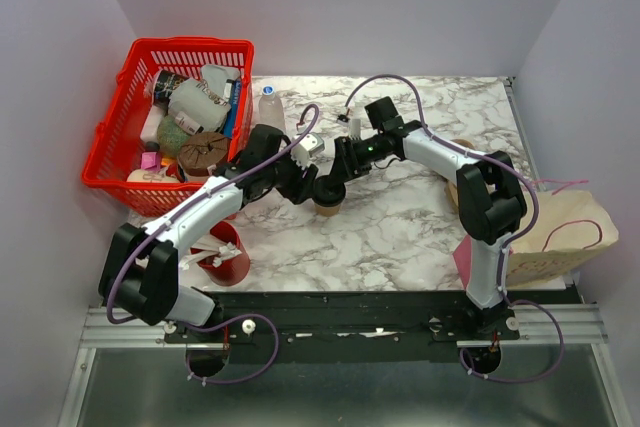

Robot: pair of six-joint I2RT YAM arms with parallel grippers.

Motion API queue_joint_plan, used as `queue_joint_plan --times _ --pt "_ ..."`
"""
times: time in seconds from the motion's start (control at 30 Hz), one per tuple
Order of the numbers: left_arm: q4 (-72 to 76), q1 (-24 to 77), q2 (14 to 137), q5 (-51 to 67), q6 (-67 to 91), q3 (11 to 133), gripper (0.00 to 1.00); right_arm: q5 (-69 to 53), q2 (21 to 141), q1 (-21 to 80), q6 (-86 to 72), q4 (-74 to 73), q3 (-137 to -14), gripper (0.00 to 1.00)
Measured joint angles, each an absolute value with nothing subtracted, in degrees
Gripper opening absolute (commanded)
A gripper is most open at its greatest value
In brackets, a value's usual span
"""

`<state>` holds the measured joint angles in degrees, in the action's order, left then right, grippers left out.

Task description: Pack the takeout coffee

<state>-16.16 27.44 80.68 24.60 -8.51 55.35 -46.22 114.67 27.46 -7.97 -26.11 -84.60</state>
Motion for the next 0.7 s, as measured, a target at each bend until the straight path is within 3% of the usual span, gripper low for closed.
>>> queue_joint_plan --times 0.7 --pt "-15.2 27.2 83.4 21.1 -6.4 55.2 0.61 -46.1 115.0 27.5 -7.4 -26.2 -84.8 0.63"
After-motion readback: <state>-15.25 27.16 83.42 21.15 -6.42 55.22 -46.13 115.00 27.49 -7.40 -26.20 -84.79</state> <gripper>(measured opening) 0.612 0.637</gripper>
